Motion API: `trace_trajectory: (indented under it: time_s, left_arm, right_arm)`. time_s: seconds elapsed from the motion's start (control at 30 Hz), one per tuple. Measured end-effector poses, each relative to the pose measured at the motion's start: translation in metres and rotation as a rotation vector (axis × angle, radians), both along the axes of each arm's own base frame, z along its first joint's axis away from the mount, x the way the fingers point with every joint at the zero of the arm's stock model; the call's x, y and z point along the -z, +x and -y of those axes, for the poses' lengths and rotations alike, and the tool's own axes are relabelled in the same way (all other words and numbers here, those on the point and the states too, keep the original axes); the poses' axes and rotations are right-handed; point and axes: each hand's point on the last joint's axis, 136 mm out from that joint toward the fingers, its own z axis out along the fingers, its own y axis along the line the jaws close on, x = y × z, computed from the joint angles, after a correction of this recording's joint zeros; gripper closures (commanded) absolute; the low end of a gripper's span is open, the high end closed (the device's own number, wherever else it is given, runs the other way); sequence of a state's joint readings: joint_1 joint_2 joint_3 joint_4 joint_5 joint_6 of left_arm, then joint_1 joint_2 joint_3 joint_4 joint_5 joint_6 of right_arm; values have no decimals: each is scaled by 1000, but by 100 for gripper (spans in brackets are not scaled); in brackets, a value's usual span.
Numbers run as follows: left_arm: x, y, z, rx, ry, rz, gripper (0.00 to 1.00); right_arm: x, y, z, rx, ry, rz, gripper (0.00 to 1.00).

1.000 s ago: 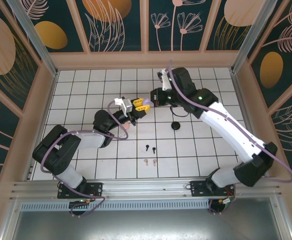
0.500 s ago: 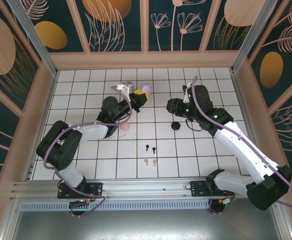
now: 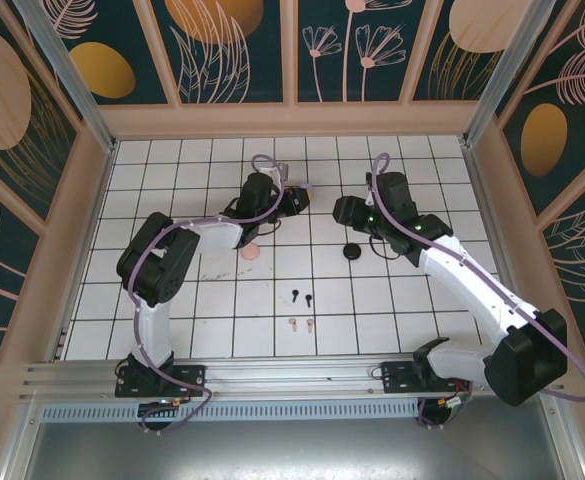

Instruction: Insert wireless bluetooth earbuds into charging case

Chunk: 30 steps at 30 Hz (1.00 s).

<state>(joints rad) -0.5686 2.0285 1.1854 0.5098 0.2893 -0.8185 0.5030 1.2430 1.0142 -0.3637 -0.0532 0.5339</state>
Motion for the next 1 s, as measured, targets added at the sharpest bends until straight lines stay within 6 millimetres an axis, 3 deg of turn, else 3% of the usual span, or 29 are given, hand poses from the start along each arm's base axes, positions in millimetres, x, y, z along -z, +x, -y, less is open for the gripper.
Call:
trace_trajectory:
  time_s: [0.2,0.5,1.0]
  left_arm:
    - [22,12,1,-70,-5,-122,100]
    - [61,11,-2,-115,28,-253,100]
    - [78,22,-4,-163,91,-303,88]
  right_arm:
    - [5,6,-3,1,0,-1,41]
    - [8,18,-8,1,2,-8,41]
    - [5,49,-14,21,14,-22,41]
